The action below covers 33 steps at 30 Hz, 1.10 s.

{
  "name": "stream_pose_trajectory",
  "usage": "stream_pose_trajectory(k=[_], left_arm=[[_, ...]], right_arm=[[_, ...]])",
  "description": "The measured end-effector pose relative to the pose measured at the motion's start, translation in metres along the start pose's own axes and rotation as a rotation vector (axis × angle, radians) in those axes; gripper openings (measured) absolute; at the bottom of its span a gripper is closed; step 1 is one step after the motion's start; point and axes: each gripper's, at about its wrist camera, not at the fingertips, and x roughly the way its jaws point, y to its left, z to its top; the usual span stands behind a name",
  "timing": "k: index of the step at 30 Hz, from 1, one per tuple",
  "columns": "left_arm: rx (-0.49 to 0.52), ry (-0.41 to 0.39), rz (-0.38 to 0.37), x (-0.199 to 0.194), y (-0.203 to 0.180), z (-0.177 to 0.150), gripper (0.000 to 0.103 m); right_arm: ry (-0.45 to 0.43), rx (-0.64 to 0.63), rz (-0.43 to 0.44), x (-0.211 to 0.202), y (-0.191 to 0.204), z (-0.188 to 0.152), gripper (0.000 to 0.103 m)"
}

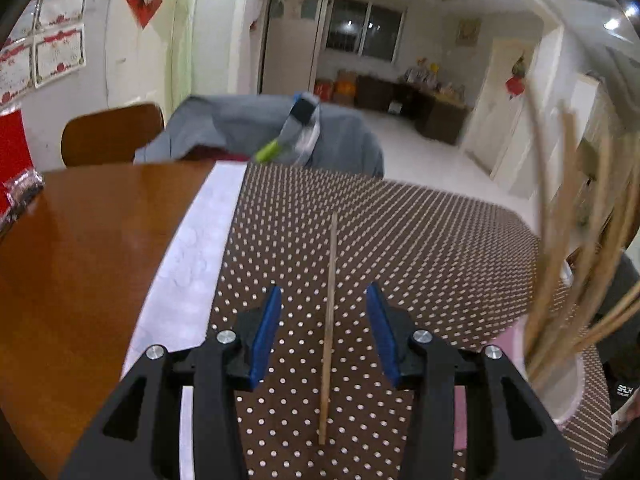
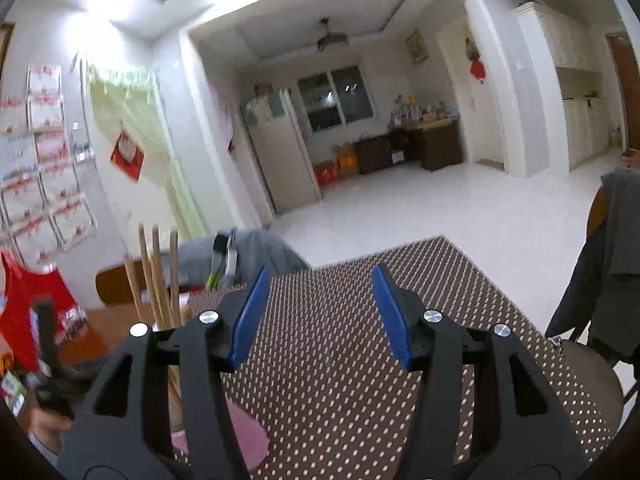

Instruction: Organize utensils

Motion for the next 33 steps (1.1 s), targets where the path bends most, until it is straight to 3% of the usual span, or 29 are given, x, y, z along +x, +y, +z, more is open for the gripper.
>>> stream_pose_trajectory(k=[4,10,18,25,30,33], left_arm=[[0.008,0.037,-0.001,0.025,-0.007,-0.003,0.044],[-0.012,0.1,-0.028,0.059,-0.011,0.002,0.044],[-0.011,0.199,0.03,0.105,-0.014,0.016,0.043],[0.023,0.227,0.105,0.123,-0.017,0.018,0.007],[-0.008,0.224,0.089,0.119,-0.012,0.018,0.006],[-0.046,0.159,0.051,0.093,-0.006,0.021,0.006]], right_arm=[[0.006,-0.018,-0.03,0.003,-0.007,0.004,0.054],[0.168,0.002,-0.03,0.052,-0.018,-0.019,0.054],[0.352,0.023,0.045,0.099,-0.021,-0.046,0.054],[0.429,0.002,0.062,0.126,-0.016,-0.058,0.054],[0.458,-0.01,0.058,0.136,-0.01,-0.063,0.054],[0.455,-0.008,0.055,0.131,-0.013,-0.063,0.054]])
